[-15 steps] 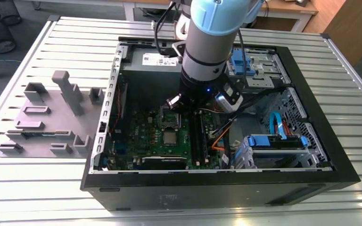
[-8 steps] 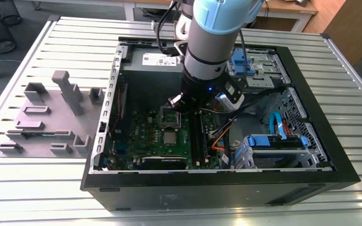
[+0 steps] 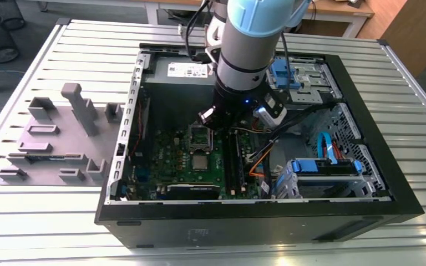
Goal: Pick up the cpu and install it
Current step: 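Install the first cpu locking lever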
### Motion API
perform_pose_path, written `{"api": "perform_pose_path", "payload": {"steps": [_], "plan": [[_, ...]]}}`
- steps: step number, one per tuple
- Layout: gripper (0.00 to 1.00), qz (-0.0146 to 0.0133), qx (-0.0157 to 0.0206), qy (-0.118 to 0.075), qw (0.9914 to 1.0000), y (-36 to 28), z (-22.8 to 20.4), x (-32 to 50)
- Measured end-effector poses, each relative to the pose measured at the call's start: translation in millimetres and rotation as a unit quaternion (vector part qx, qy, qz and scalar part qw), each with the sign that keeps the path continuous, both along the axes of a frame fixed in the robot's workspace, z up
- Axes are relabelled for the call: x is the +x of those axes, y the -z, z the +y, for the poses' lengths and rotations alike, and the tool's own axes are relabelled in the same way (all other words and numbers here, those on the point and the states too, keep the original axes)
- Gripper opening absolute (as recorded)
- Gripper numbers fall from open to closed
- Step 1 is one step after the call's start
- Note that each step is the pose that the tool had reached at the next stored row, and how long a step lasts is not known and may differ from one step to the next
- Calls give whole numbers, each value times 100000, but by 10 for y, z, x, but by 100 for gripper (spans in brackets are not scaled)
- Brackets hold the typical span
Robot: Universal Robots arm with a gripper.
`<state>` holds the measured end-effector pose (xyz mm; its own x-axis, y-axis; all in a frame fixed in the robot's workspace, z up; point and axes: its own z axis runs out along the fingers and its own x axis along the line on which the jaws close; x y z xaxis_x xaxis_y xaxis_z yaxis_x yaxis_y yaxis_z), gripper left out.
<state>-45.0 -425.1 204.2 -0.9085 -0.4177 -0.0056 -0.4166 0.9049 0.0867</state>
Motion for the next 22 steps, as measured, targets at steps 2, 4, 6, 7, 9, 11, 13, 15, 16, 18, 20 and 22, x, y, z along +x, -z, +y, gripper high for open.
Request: {"api": "perform_pose_path", "payload": {"steps": [2, 4, 6, 7, 9, 11, 13, 15, 16, 18, 20, 22], "plan": [[11, 0, 1, -7, 100000, 4, 6, -1], [11, 6, -10, 2, 100000, 6, 7, -9], [11, -1, 4, -3, 100000, 9, 11, -23], [11, -3, 13, 0, 100000, 12, 14, -27], [11, 2, 0, -1, 100000, 13, 23, -29], [11, 3, 1, -3, 100000, 16, 40, -30], [11, 4, 0, -1, 100000, 19, 57, -32], [11, 0, 10, 2, 100000, 22, 66, -37], [11, 1, 8, -2, 100000, 23, 68, -40], [11, 3, 5, -2, 100000, 25, 69, -50], [11, -4, 26, -2, 100000, 29, 70, -63], [11, -6, 19, -2, 100000, 30, 70, -72]]}}
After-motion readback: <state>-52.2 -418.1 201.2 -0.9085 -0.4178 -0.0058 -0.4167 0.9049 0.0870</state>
